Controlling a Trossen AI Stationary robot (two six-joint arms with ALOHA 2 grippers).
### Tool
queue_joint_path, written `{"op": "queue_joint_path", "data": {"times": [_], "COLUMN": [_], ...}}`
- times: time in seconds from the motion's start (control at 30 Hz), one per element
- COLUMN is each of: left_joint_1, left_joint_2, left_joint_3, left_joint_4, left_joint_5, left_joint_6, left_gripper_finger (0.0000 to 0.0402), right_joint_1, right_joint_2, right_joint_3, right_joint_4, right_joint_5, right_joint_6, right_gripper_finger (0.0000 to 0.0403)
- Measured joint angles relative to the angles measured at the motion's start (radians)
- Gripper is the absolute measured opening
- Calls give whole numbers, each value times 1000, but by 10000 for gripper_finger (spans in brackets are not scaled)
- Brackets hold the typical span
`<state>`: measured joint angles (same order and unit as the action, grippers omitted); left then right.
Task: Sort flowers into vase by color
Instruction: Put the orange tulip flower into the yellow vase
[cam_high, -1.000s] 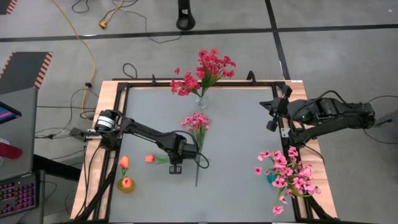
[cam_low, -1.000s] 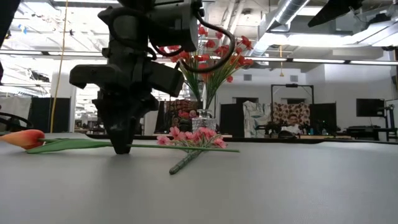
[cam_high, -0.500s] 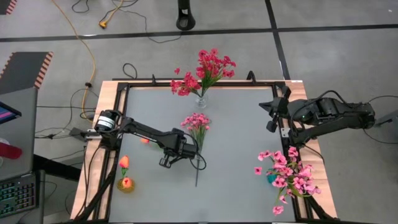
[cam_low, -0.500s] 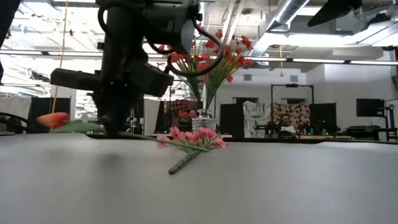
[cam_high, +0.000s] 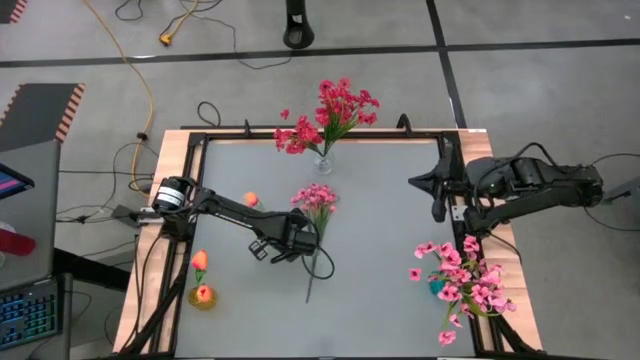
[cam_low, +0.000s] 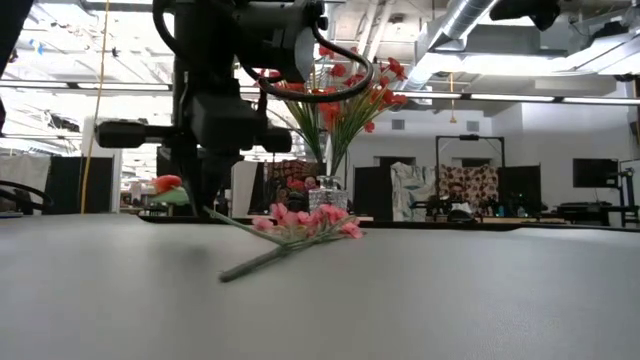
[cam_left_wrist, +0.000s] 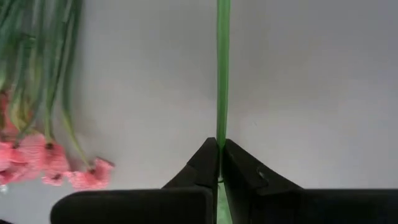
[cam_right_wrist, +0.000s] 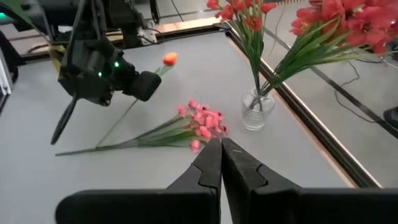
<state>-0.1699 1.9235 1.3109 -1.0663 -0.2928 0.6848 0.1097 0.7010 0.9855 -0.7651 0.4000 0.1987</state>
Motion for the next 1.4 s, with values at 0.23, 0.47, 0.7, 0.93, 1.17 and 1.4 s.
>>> {"op": "queue_joint_path", "data": {"times": [0.23, 0.47, 0.7, 0.93, 1.17, 1.4], "left_joint_1": [0, 1, -10, -11, -2, 25], "left_joint_2": [0, 0, 0, -1, -2, -2], "left_joint_3": [0, 0, 0, 40, 96, 106], "left_joint_4": [2, 6, 2, -80, -81, -59], "left_joint_5": [-101, -138, -207, -9, 127, 156], "left_joint_6": [47, 28, -198, -645, -1063, -1606], "left_gripper_finger": [3, 62, 120, 127, 127, 127], "right_joint_1": [0, 0, 0, 0, 0, 0], "right_joint_2": [26, 88, 136, 138, 139, 139], "right_joint_3": [0, 0, 0, 0, 0, 0], "right_joint_4": [4, 4, 45, 73, 73, 73], "right_joint_5": [-3, -8, -7, -7, -7, -7], "right_joint_6": [169, 194, 187, 185, 109, 107], "right_gripper_finger": [38, 50, 75, 103, 136, 151]}}
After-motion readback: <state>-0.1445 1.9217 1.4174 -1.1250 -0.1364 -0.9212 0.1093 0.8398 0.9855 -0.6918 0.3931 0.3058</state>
